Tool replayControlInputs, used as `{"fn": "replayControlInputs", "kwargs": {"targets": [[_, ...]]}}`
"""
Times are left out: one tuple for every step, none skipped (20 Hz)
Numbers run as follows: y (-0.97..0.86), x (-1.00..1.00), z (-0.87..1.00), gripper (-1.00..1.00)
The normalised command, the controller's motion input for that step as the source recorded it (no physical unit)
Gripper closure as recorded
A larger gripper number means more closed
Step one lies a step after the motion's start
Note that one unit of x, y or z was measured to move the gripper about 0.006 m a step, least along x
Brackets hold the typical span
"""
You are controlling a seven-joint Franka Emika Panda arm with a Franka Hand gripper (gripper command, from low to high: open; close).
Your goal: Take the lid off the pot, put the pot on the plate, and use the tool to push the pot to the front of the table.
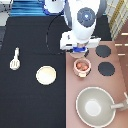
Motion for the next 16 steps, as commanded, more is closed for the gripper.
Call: {"fn": "replayControlInputs", "kwargs": {"targets": [[0.18,-1.0,-0.51,1.0],[0.21,-1.0,-0.45,1.0],[0.21,-1.0,-0.41,1.0],[0.23,-1.0,-0.3,1.0],[0.26,-1.0,-0.23,1.0],[0.29,-1.0,-0.12,1.0],[0.31,-1.0,-0.09,1.0],[0.34,-1.0,-0.04,1.0],[0.37,-1.0,0.0,1.0],[0.37,-1.0,0.0,1.0],[0.38,-0.95,0.0,1.0],[0.38,-0.91,0.0,1.0],[0.39,-0.85,0.0,1.0],[0.33,-0.69,0.0,1.0],[0.17,-0.39,0.0,1.0],[0.07,-0.09,0.0,1.0]]}}
